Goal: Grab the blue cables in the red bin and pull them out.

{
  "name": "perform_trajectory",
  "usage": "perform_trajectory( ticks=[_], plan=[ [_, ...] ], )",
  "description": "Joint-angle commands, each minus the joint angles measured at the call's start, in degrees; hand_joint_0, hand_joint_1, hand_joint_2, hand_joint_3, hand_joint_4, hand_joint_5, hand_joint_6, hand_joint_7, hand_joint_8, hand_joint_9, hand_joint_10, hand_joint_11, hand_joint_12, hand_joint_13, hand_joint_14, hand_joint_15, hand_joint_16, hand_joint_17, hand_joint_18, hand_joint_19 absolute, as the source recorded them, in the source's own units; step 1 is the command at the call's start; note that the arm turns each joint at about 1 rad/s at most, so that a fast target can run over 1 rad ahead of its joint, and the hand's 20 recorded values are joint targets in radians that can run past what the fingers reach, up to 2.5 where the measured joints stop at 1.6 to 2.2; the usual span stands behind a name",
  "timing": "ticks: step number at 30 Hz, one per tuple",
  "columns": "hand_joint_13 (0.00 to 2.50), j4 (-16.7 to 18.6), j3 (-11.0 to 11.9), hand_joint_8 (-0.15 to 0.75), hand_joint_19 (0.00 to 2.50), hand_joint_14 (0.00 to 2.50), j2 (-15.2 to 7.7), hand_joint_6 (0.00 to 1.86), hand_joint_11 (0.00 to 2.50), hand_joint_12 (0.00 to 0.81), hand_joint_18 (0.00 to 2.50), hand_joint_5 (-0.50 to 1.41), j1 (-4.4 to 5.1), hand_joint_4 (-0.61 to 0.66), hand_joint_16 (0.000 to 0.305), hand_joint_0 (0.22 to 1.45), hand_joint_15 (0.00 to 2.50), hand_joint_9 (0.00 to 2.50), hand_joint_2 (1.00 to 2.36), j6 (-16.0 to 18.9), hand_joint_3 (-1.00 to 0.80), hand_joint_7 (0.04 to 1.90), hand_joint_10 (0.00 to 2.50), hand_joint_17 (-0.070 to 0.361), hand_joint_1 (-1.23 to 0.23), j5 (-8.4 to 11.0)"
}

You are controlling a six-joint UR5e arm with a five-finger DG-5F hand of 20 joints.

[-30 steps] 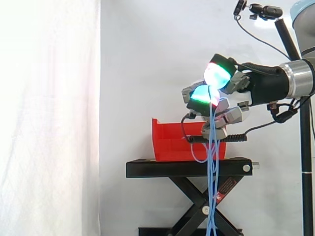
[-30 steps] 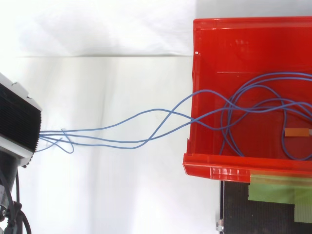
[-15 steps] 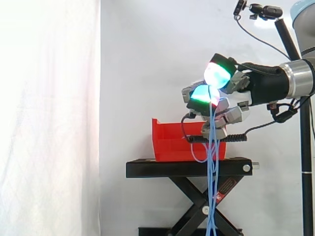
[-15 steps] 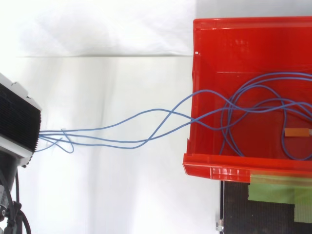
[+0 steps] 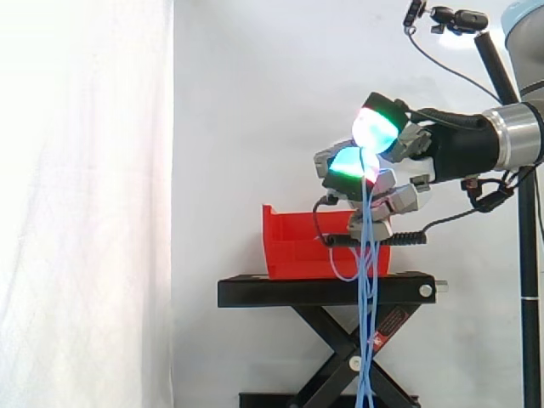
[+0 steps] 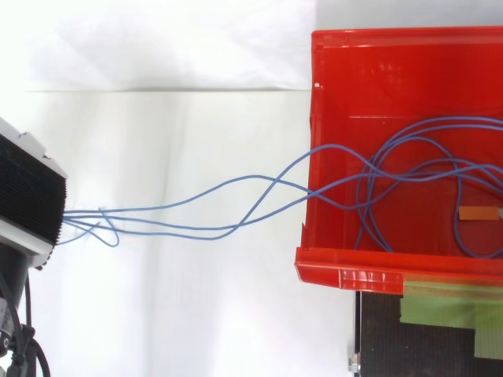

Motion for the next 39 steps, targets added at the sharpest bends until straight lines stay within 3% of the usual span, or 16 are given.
perform_trajectory(
  ticks=[1,39],
  plan=[
    [1.57,0.0,0.0,0.123,1.08,0.00,0.0,1.20,1.81,0.262,1.06,0.60,-0.01,-0.11,0.046,0.95,1.85,1.41,1.00,0.0,-1.00,0.53,0.02,0.103,-0.93,0.03],
    [1.57,0.0,0.0,0.119,1.11,0.00,0.0,1.17,1.80,0.253,1.10,0.63,-0.01,-0.10,0.046,0.95,1.85,1.43,1.00,0.0,-1.00,0.54,0.02,0.103,-0.94,0.03]
  ],
)
